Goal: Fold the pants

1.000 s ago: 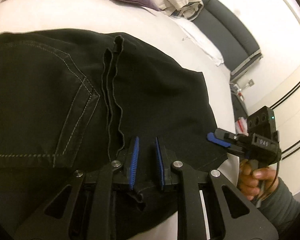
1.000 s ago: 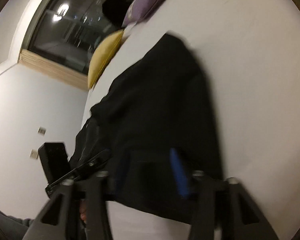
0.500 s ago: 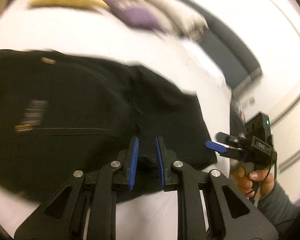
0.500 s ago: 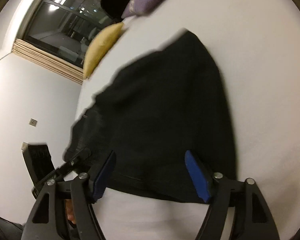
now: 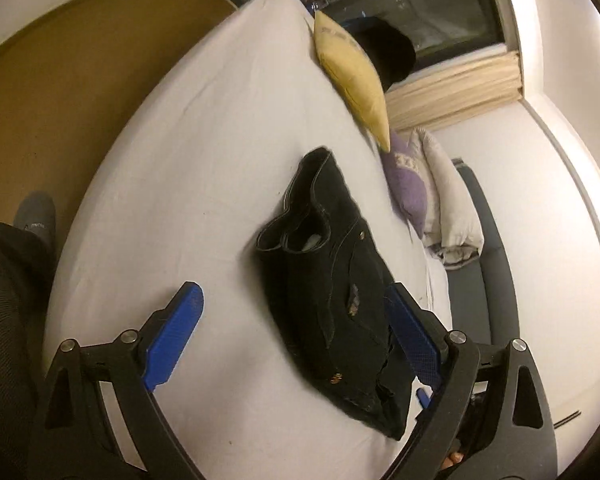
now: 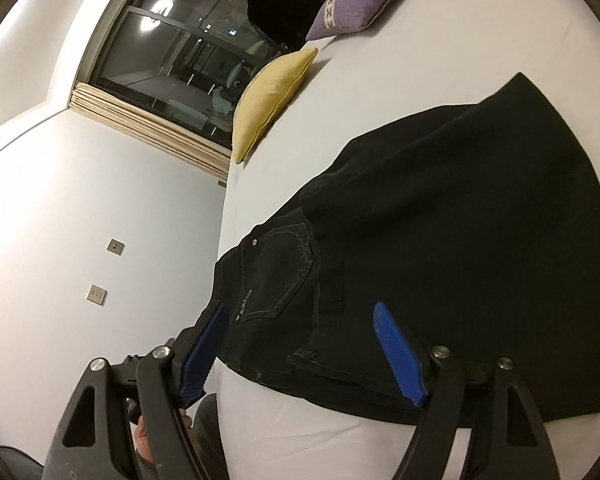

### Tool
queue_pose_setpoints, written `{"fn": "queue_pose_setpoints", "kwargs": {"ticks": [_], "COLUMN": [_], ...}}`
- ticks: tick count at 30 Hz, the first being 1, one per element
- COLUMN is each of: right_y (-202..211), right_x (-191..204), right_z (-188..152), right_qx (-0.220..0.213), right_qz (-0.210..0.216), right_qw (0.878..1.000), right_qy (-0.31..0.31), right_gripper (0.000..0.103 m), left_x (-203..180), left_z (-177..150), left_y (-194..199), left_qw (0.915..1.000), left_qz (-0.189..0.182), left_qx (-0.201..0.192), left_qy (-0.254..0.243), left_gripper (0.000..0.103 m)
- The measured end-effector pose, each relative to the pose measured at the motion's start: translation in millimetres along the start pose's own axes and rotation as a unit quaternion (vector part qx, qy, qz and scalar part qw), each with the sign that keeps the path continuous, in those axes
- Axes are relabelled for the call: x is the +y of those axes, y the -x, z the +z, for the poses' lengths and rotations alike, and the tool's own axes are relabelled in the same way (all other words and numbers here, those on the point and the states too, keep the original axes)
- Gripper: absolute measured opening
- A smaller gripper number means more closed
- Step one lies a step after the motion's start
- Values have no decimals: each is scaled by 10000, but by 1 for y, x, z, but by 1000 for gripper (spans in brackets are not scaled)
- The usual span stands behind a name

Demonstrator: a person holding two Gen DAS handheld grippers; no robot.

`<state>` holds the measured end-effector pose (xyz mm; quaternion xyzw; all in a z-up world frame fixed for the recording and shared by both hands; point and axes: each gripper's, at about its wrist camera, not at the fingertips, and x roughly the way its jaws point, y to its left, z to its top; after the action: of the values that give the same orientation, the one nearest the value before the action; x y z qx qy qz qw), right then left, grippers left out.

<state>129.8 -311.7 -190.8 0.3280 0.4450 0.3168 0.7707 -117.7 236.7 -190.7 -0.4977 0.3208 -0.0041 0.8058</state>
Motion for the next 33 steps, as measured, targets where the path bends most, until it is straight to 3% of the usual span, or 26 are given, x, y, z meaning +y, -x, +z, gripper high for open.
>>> {"fn": "queue_pose_setpoints", "kwargs": {"ticks": [7,12,14,17,22,28,33], "right_y": [2,-2,-3,-4,-15,-66,-117], "right_x": [-1,-9,-11,-15,-8,27,22], "right_z": [5,4,3,5,12,26,35], "right_qx": [-152,-134,-139,-175,-2,718,1229], "right_qz": [22,-12,18,48,84,344,323], "right_qw": [9998,9998,9998,9996,9999,9955,9909], "right_qy": [-91,-116,-141,-212,-71,510,440], "right_gripper": [77,73,73,72,69,69,69], "left_x": [1,-6,-7,-3,-5,-29,-33], "left_z": [11,23,24,23,21,25,25], "left_y": [-18,-34,-40,-50,-55,-44,-38], "left_qw": [9997,9996,9996,9995,9994,9992,9994], "left_qz": [-229,-147,-126,-142,-105,-37,-69], "left_qx": [46,140,165,268,332,284,228], "left_qy": [-65,-191,-202,-12,18,-261,-251], "left_gripper": [92,90,81,29,17,16,15]}}
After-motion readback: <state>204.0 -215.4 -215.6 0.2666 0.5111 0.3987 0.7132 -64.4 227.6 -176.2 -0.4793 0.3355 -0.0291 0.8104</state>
